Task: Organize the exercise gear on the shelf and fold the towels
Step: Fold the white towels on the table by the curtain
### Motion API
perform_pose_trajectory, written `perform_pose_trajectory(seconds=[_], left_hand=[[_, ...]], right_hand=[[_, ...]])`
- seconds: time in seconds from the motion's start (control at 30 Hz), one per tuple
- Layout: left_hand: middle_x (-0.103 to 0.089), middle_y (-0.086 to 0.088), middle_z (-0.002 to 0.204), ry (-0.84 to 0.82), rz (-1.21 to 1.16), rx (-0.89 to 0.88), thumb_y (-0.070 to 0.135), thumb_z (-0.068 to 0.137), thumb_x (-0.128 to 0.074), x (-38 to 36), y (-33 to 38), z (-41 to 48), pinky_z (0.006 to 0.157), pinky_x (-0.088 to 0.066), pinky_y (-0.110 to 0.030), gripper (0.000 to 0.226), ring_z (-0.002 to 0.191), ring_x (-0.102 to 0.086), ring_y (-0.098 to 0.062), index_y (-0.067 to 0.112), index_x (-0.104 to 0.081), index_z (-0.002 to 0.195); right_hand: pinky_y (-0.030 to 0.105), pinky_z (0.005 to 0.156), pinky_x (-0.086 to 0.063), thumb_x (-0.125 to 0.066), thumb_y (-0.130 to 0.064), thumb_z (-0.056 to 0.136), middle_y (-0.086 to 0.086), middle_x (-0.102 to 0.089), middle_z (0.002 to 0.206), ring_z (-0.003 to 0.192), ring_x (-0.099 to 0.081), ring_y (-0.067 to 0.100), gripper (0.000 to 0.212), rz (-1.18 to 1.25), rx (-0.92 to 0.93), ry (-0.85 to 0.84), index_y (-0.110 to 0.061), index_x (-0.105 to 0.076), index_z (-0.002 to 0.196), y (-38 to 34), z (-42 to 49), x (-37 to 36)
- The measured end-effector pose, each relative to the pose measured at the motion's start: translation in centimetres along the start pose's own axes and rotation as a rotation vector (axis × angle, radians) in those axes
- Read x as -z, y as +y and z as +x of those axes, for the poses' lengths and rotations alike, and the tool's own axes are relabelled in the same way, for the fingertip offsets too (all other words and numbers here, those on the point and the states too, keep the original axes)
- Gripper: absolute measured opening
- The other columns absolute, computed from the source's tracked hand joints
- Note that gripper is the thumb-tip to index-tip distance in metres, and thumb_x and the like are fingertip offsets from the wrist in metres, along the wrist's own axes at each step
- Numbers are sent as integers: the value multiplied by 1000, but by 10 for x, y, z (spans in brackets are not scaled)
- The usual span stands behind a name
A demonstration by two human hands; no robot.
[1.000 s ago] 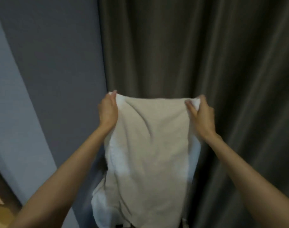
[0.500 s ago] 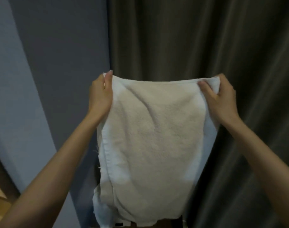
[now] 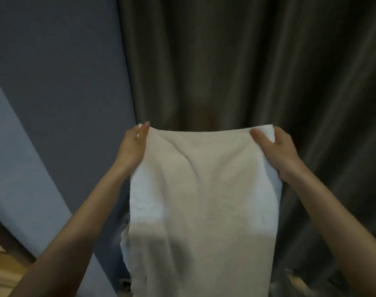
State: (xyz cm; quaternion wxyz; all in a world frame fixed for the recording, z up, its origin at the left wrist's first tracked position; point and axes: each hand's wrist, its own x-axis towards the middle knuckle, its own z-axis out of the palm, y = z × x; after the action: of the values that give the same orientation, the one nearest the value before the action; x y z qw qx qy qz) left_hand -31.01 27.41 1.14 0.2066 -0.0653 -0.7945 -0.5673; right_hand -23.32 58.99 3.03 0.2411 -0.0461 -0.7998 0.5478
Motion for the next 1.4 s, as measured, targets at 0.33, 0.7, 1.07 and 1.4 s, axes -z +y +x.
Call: perform_pose_trajectory(seconds=[0.33,0.7,1.07,1.4], left_hand=[[-69,-20,95,-166,337,191,35,100,-44,-60,-134,3,85,-48,-43,37,94,-63,-36,7,-68,95],[-50,-28,131,-310,323,484,26,100,-46,-152,-216,76,85,-53,-37,44,92,-60,-24,-4,-45,132],[-35,-12,149,-536,436,400,12,98,-48,-170,-293,13,114,-27,-34,46,137,-33,-26,11,-38,143],[-41,-10,144,-502,402,642,15,96,-52,-119,-334,-145,94,-41,-27,46,125,-48,-26,22,-41,140]], right_hand=[[48,81,-52,-59,-43,91,15,-69,95,93,-63,34,36,-457,-77,-97,-12,-62,108,141,28,-43],[43,78,-58,-60,-21,93,7,-57,97,95,-58,30,17,-26,-396,-143,-10,-49,99,271,110,-114],[5,82,-43,-48,7,94,14,-54,126,110,-51,20,38,-47,-523,-353,3,-48,132,346,75,-150],[34,100,-41,-50,4,94,19,-49,136,123,-49,36,40,-172,-647,-504,0,-48,134,380,-66,-123]])
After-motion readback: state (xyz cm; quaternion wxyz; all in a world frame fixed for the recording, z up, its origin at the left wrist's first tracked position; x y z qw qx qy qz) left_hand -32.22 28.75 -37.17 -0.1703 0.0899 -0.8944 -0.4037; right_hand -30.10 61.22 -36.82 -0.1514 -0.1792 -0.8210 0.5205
